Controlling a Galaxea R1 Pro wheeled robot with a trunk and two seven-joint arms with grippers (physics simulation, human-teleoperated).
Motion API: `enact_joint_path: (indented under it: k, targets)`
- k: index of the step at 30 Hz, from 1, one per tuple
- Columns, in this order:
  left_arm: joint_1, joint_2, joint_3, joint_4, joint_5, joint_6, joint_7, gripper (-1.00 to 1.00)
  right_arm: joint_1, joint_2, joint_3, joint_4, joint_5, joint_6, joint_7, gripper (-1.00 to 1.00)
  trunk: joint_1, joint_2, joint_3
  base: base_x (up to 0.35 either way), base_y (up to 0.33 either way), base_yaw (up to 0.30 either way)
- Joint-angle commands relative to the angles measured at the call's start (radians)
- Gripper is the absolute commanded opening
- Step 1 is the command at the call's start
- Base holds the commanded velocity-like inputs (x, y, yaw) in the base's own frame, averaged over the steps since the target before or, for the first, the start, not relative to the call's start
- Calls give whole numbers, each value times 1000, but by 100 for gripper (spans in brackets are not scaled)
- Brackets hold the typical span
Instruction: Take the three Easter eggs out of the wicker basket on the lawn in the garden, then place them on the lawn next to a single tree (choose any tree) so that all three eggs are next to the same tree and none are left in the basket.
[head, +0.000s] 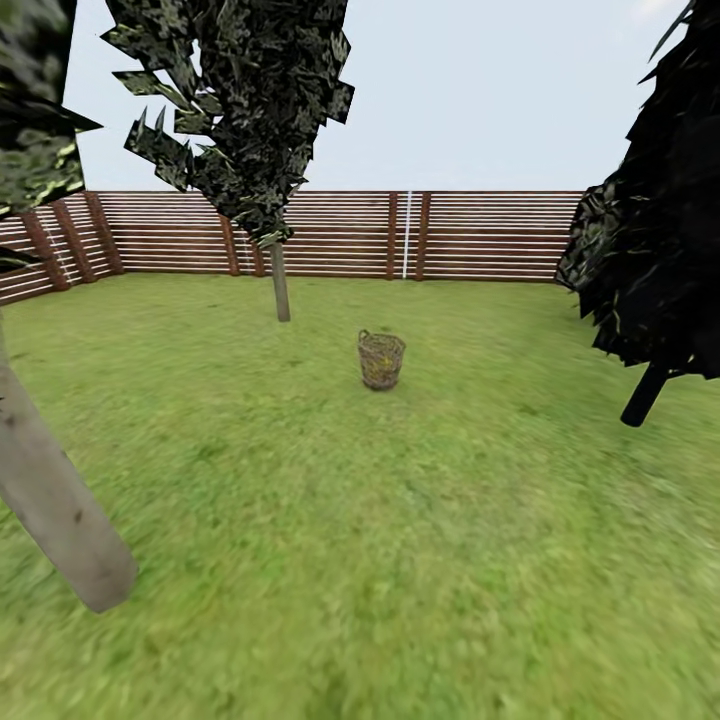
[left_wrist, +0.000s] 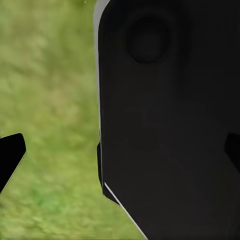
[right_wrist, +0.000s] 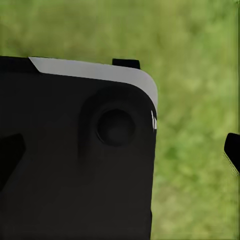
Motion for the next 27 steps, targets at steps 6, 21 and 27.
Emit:
enact_joint_path:
  k: [6,21,27]
  targets:
    - [1,-1,0,-2,0,-1,1,100,0,0,0,1,5,-3,-1,100,1,0,-1,315,0,0]
    - [1,0,0,-2,-1,-1,1,100,-1,0,0,1,5,-3,-1,100,1,0,-1,315,0,0]
    - [1,-1,0,-2,-1,-1,1,100,0,0,0,1,5,-3,-1,100,1,0,-1,315,0,0]
